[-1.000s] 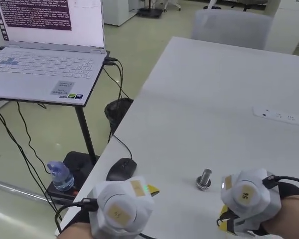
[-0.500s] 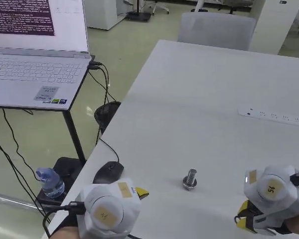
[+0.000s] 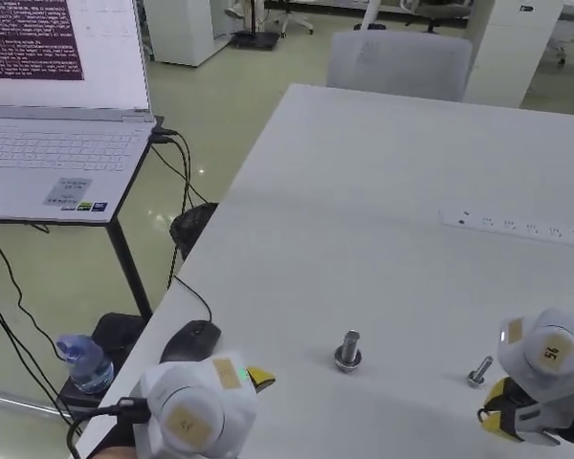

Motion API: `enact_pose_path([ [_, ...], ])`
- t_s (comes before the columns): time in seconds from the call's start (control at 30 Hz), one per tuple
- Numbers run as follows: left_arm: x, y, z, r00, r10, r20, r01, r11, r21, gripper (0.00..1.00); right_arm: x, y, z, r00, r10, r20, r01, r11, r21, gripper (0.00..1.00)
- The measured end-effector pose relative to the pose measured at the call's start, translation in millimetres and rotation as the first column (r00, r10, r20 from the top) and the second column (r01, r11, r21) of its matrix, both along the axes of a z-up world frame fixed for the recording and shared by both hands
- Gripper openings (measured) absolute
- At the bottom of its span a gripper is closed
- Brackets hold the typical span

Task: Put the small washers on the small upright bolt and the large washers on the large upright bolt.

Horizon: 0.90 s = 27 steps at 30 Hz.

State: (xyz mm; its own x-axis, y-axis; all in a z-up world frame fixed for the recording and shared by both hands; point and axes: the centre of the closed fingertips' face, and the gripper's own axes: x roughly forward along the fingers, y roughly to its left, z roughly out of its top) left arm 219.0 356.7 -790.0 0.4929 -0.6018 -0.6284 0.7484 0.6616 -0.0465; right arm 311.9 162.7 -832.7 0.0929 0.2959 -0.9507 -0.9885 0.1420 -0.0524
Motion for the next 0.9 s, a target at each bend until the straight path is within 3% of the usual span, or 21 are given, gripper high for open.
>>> enact_pose_path([
  [0.33, 1.2, -0.2, -1.4, 1.0, 0.003, -0.008, -0.003, 1.0, 0.011, 0.74, 18.4, -9.8, 2.5, 0.999, -0.036, -0.008, 0.036, 0.999, 0.003, 0.13],
  [0.9, 2.5, 2.3, -2.5, 1.0, 0.011, -0.013, -0.011, 1.0, 0.007, 0.74, 62.2, -14.4, 17.9, 0.995, -0.085, 0.056, 0.085, 0.996, 0.012, 0.13],
])
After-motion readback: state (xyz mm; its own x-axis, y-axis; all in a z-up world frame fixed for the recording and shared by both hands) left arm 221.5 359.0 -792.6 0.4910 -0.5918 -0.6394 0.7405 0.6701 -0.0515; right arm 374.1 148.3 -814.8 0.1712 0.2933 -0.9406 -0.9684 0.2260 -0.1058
